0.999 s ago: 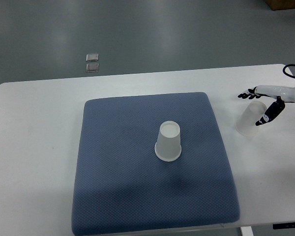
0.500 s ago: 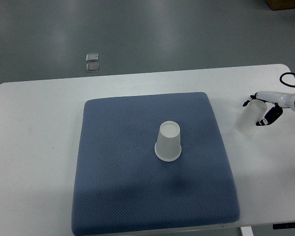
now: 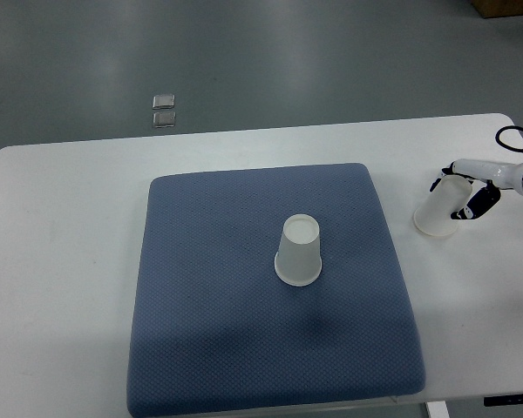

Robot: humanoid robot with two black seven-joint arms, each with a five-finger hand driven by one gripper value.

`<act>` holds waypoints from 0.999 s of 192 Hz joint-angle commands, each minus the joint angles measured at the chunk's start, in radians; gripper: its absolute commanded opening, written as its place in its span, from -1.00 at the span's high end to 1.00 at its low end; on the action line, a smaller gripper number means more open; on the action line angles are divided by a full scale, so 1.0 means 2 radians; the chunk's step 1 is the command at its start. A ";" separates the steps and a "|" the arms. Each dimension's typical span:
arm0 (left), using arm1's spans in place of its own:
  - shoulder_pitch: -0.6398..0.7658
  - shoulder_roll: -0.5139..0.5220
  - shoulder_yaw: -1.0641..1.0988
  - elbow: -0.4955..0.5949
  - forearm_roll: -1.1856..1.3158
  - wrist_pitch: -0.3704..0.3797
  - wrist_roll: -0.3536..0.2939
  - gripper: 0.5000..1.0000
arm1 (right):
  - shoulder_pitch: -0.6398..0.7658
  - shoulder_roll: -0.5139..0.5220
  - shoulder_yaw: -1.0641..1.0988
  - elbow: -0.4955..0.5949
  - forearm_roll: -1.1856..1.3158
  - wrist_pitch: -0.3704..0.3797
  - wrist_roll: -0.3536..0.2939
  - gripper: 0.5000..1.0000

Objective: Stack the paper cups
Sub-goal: 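Lift the cup and lower it onto the upside-down cup on the pad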

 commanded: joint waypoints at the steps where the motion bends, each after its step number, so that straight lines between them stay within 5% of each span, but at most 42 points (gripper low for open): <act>1: 0.000 0.000 0.000 0.000 0.000 0.000 0.000 -1.00 | 0.015 -0.002 0.004 0.000 0.005 0.004 0.000 0.53; 29: 0.000 0.000 0.000 0.000 0.000 0.000 0.000 -1.00 | 0.047 -0.016 0.005 0.033 0.015 0.028 0.027 0.50; 55: 0.000 0.000 0.000 0.000 0.000 0.000 0.000 -1.00 | 0.082 -0.056 0.012 0.123 0.040 0.069 0.054 0.48; 120: 0.000 0.000 0.000 0.000 0.000 0.000 0.000 -1.00 | 0.112 -0.062 0.062 0.290 0.046 0.116 0.049 0.48; 192: 0.000 0.000 0.000 0.000 0.000 0.000 0.000 -1.00 | 0.112 -0.032 0.053 0.292 0.033 0.126 0.007 0.43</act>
